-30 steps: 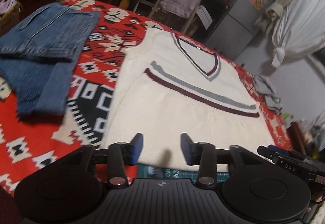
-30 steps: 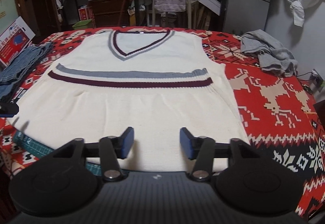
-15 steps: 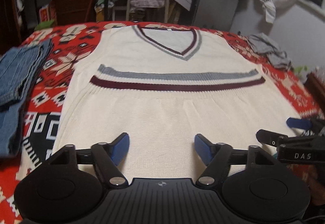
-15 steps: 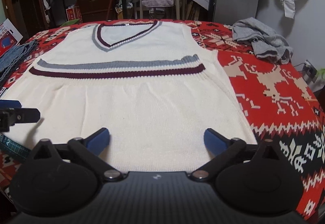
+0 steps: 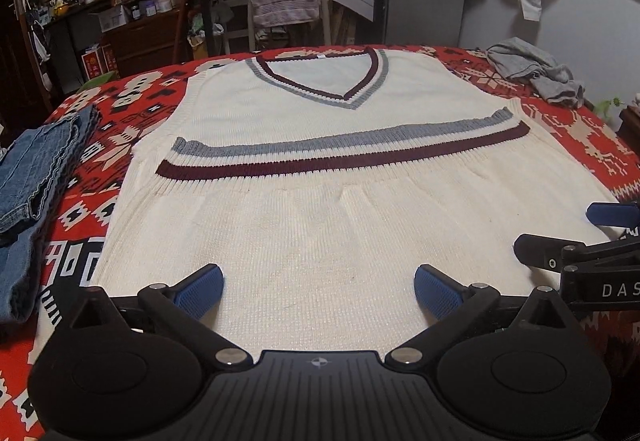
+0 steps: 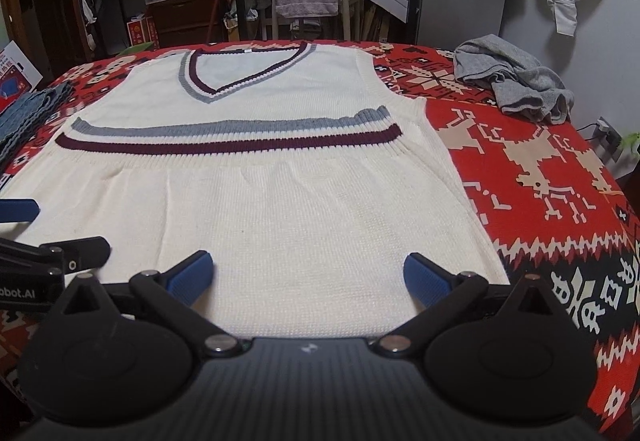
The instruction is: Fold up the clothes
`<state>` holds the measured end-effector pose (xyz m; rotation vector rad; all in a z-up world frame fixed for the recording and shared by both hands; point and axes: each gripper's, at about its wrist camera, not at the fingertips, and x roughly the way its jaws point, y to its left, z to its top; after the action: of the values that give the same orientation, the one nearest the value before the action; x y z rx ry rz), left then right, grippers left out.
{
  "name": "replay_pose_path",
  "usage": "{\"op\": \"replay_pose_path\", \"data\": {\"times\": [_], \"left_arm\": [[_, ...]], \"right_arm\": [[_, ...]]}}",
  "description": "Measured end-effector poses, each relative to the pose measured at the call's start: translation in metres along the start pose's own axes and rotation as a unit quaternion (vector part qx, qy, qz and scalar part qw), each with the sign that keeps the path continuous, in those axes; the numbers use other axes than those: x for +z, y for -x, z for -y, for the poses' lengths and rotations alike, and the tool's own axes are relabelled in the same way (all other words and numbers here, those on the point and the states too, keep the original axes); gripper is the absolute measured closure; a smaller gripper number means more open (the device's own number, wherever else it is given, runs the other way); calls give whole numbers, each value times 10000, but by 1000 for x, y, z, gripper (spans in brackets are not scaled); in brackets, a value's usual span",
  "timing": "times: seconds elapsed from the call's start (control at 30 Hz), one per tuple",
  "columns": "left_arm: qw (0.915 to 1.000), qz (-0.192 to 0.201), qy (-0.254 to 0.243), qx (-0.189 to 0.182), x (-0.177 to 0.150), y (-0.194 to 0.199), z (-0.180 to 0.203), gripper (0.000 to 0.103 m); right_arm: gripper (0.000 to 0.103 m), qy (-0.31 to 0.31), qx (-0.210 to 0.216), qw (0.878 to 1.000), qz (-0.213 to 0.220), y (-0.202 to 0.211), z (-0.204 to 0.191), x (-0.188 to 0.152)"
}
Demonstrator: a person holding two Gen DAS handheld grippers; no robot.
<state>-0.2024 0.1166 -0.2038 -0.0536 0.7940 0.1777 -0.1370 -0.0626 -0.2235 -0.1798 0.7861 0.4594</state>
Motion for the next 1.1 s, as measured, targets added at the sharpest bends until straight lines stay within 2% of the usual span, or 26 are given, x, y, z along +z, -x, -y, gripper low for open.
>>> {"op": "replay_pose_path", "data": {"times": [0.13, 0.27, 0.37, 0.5, 0.9, 1.1], "left_arm": [[10000, 3, -18, 13, 0, 0, 2, 0], [9998, 196, -17, 25, -4, 0, 2, 0], [9999, 156, -3, 41, -3, 1, 3, 0], [9999, 89, 26, 63, -1, -1, 4, 0], [9982, 582, 108, 105, -13, 3, 5, 0], [9979, 633, 132, 105, -13, 1, 5, 0]], "right_arm": [[0, -6, 10, 10000, -96, -1, 0, 3], [0, -6, -10, 9999, -108, -1, 0, 4], [0, 16, 35, 9999, -96, -1, 1, 3], [0, 5, 32, 10000, 74, 2, 1, -2], [0, 26, 64, 9997, 229, 1, 3, -6], [0, 1, 110, 9991, 415, 2, 4, -10]]}}
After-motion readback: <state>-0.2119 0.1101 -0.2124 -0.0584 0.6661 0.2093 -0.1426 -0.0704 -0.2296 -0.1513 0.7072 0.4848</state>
